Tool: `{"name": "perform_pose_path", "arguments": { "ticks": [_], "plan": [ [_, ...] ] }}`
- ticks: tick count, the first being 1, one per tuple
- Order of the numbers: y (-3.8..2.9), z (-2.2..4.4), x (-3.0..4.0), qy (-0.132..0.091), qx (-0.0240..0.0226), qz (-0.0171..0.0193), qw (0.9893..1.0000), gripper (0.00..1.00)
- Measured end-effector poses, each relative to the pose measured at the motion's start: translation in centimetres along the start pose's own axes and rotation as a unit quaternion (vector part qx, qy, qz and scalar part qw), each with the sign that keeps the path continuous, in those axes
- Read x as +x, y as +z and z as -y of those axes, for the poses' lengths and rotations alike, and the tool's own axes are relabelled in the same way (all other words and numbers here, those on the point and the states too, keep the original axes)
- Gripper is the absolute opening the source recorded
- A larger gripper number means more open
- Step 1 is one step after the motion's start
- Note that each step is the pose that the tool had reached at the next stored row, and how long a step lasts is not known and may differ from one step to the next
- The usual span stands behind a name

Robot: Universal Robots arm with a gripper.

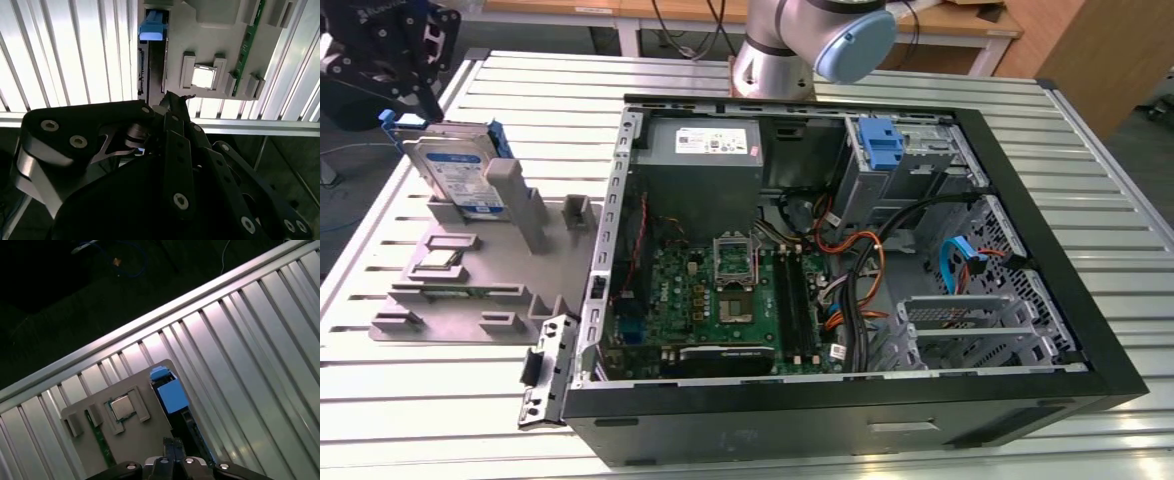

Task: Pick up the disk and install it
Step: 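Pick up the disk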

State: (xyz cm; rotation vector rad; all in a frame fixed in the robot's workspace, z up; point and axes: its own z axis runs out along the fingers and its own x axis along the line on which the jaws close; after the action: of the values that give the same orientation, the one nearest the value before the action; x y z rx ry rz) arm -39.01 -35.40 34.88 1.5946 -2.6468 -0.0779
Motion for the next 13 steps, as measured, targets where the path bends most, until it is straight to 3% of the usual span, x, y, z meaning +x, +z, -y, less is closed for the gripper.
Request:
{"name": "perform_pose_path", "arguments": {
  "ticks": [8, 13],
  "plan": [
    [0.01, 0.0, 0.0, -0.009, 0.0, -0.0002, 1.0, 0.11],
    [0.04, 0.0, 0.0, -0.045, 0.0004, -0.0022, 0.999, 0.11]
  ]
}}
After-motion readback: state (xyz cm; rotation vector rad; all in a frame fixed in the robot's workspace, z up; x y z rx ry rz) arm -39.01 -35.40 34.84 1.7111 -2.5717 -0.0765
